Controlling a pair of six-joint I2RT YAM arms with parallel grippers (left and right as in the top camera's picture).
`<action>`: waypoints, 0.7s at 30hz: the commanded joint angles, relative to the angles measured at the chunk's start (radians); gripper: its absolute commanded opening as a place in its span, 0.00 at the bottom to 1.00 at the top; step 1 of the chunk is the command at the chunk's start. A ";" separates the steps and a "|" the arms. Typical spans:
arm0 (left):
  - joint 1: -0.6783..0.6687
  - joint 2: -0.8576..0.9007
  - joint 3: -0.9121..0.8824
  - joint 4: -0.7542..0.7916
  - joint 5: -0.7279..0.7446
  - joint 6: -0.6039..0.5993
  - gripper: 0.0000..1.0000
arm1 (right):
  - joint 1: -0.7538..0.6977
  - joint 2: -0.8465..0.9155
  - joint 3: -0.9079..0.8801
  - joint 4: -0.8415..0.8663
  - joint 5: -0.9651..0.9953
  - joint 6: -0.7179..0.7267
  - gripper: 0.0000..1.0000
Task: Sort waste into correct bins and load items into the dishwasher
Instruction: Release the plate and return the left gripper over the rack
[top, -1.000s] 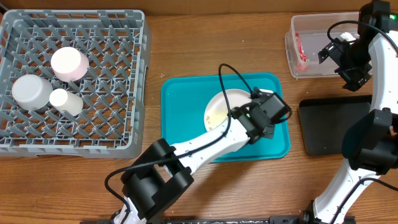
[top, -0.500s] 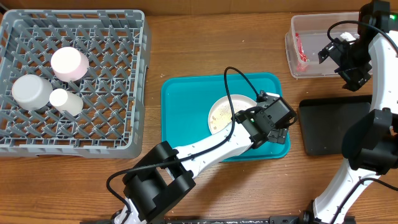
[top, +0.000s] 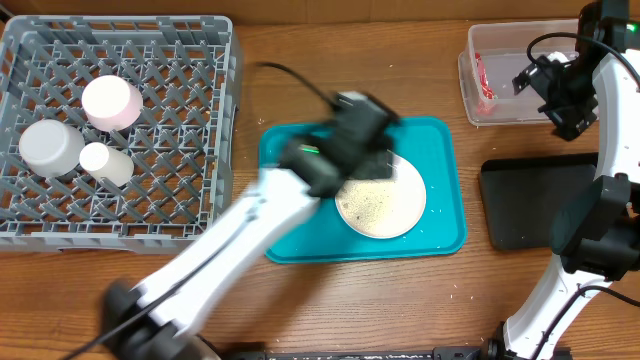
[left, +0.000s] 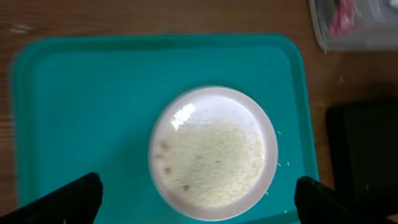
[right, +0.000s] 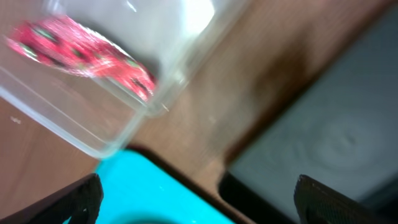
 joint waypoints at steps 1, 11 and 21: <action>0.131 -0.092 0.016 -0.092 -0.045 0.002 1.00 | 0.003 -0.006 0.003 0.090 -0.006 0.003 1.00; 0.521 -0.120 0.011 -0.371 -0.063 0.117 1.00 | 0.026 -0.005 0.002 0.034 -0.470 -0.057 0.96; 0.750 -0.112 0.009 -0.372 -0.062 0.160 1.00 | 0.393 -0.005 0.002 -0.134 -0.256 -0.284 0.78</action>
